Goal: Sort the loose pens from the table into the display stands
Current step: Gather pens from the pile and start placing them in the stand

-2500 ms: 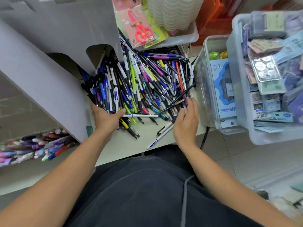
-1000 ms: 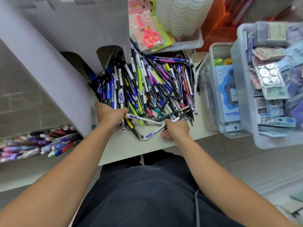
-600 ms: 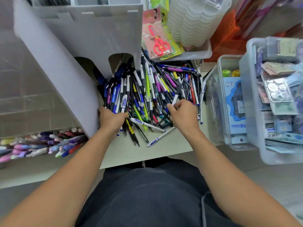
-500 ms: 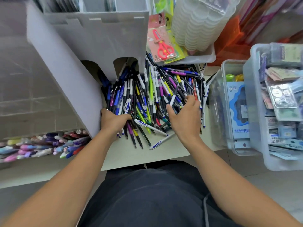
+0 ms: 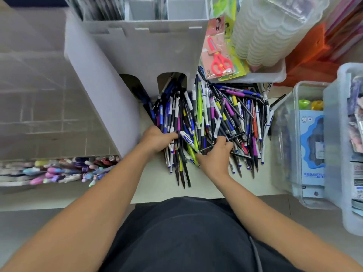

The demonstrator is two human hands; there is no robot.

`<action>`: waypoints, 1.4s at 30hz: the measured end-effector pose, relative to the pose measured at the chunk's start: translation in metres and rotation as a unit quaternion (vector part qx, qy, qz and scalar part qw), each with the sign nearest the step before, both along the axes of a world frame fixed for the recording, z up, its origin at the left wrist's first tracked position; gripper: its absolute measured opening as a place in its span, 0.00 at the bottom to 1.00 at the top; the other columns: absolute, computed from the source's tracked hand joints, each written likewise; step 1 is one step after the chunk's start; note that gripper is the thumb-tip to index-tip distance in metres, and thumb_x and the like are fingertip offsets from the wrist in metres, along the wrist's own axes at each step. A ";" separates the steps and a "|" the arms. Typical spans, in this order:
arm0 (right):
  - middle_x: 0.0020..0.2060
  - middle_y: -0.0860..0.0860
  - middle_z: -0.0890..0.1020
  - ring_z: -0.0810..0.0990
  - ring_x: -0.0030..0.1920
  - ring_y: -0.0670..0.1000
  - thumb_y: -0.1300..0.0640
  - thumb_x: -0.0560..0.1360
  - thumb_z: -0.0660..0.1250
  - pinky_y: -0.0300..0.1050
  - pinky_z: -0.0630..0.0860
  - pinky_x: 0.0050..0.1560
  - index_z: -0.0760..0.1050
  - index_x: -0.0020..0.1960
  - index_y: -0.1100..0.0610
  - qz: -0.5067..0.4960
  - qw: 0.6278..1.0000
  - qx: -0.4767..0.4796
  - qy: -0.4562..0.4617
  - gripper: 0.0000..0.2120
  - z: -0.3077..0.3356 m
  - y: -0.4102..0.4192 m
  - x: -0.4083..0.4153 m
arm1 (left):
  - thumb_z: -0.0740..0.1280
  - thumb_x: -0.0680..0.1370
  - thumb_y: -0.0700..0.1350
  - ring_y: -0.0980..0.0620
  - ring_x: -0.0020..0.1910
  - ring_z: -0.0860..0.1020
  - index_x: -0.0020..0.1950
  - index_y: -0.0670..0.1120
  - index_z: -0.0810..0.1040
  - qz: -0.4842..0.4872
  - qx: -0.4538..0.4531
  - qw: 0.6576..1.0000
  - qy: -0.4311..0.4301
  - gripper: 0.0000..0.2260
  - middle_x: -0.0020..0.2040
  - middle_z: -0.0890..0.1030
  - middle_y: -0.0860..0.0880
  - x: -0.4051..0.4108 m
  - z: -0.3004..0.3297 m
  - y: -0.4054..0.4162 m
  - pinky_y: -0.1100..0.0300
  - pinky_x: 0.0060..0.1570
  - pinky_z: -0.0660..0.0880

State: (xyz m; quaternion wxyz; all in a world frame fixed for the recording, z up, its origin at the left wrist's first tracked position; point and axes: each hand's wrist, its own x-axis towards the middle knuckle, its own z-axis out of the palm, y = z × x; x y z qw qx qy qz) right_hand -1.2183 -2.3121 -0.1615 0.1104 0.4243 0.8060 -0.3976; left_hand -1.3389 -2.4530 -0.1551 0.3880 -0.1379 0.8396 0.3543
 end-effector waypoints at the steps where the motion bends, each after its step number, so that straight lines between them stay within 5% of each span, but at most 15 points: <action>1: 0.61 0.57 0.63 0.75 0.42 0.53 0.61 0.69 0.80 0.45 0.75 0.45 0.62 0.58 0.56 0.001 1.000 -0.012 -0.007 0.30 0.000 0.003 -0.004 | 0.76 0.69 0.57 0.50 0.47 0.81 0.53 0.49 0.82 0.005 0.018 1.000 -0.012 0.17 0.48 0.84 0.50 0.003 0.001 0.001 0.54 0.52 0.79; 6: 0.57 0.51 0.77 0.83 0.45 0.55 0.52 0.74 0.76 0.52 0.83 0.49 0.63 0.73 0.52 0.058 0.993 -0.086 -0.060 0.33 0.042 0.040 -0.006 | 0.69 0.62 0.67 0.46 0.49 0.83 0.56 0.52 0.78 0.134 0.073 0.987 -0.042 0.29 0.51 0.84 0.49 0.015 0.001 0.008 0.44 0.53 0.81; 8: 0.46 0.52 0.82 0.84 0.40 0.53 0.48 0.77 0.72 0.47 0.81 0.42 0.65 0.73 0.52 0.042 0.999 -0.018 -0.020 0.30 0.065 0.064 -0.015 | 0.65 0.68 0.65 0.47 0.49 0.81 0.58 0.49 0.75 0.154 0.073 0.985 -0.019 0.26 0.50 0.82 0.49 0.013 0.007 0.008 0.46 0.53 0.79; 10: 0.51 0.54 0.81 0.82 0.47 0.52 0.39 0.77 0.68 0.47 0.77 0.47 0.65 0.75 0.53 0.027 0.998 0.052 0.012 0.32 0.073 0.083 -0.034 | 0.62 0.68 0.67 0.46 0.50 0.81 0.59 0.49 0.72 0.183 0.063 0.981 0.000 0.27 0.51 0.81 0.48 0.007 0.007 0.007 0.44 0.54 0.79; 12: 0.71 0.59 0.69 0.73 0.68 0.60 0.31 0.75 0.64 0.57 0.72 0.65 0.62 0.77 0.51 0.019 0.999 0.018 -0.024 0.38 0.064 0.091 -0.061 | 0.62 0.67 0.67 0.43 0.53 0.80 0.60 0.51 0.71 0.211 0.079 0.974 -0.022 0.29 0.55 0.79 0.48 0.000 0.010 0.009 0.39 0.53 0.80; 15: 0.79 0.61 0.49 0.54 0.77 0.70 0.26 0.73 0.61 0.70 0.61 0.71 0.52 0.81 0.50 0.022 0.993 -0.012 -0.113 0.46 0.046 0.080 -0.096 | 0.67 0.70 0.64 0.42 0.57 0.77 0.70 0.50 0.64 0.241 0.088 0.964 -0.065 0.34 0.61 0.73 0.49 -0.008 0.011 0.017 0.40 0.51 0.80; 18: 0.80 0.61 0.46 0.48 0.78 0.70 0.28 0.75 0.61 0.70 0.59 0.71 0.45 0.82 0.54 0.039 0.990 0.014 -0.136 0.49 0.044 0.061 -0.113 | 0.69 0.68 0.65 0.41 0.58 0.76 0.71 0.48 0.61 0.232 0.078 0.966 -0.087 0.38 0.63 0.73 0.46 -0.013 0.010 0.025 0.42 0.54 0.78; 24: 0.79 0.60 0.48 0.50 0.77 0.69 0.30 0.77 0.59 0.71 0.61 0.69 0.46 0.81 0.55 0.047 0.988 0.005 -0.146 0.45 0.041 0.049 -0.120 | 0.70 0.63 0.67 0.42 0.57 0.79 0.67 0.46 0.66 0.197 0.092 0.972 -0.093 0.40 0.60 0.77 0.44 -0.015 0.000 0.024 0.42 0.58 0.78; 28: 0.79 0.59 0.50 0.52 0.77 0.68 0.31 0.77 0.60 0.69 0.63 0.68 0.49 0.80 0.54 0.038 0.992 -0.007 -0.121 0.43 0.041 0.050 -0.117 | 0.71 0.73 0.62 0.49 0.57 0.78 0.61 0.48 0.77 0.174 0.158 0.969 -0.078 0.23 0.56 0.82 0.51 -0.011 -0.005 0.028 0.55 0.58 0.71; 32: 0.79 0.58 0.52 0.52 0.78 0.66 0.30 0.75 0.62 0.67 0.61 0.71 0.49 0.81 0.53 0.033 0.994 -0.041 -0.091 0.45 0.047 0.048 -0.111 | 0.73 0.73 0.63 0.48 0.58 0.78 0.61 0.46 0.78 0.169 0.172 0.967 -0.077 0.25 0.58 0.82 0.50 -0.010 -0.007 0.022 0.49 0.64 0.71; 37: 0.78 0.55 0.57 0.57 0.76 0.63 0.37 0.76 0.67 0.62 0.64 0.71 0.54 0.80 0.53 0.139 0.989 0.055 -0.012 0.41 0.069 0.045 -0.072 | 0.73 0.77 0.55 0.45 0.51 0.81 0.50 0.47 0.76 0.200 0.151 0.967 -0.039 0.13 0.51 0.83 0.45 -0.009 -0.014 0.015 0.49 0.57 0.78; 42: 0.63 0.52 0.73 0.69 0.66 0.55 0.47 0.78 0.69 0.43 0.68 0.61 0.74 0.66 0.57 0.219 0.960 0.161 0.069 0.21 0.058 0.039 -0.028 | 0.68 0.82 0.45 0.51 0.34 0.73 0.61 0.36 0.71 0.208 0.155 0.965 -0.041 0.15 0.41 0.74 0.44 -0.007 -0.009 0.013 0.56 0.36 0.78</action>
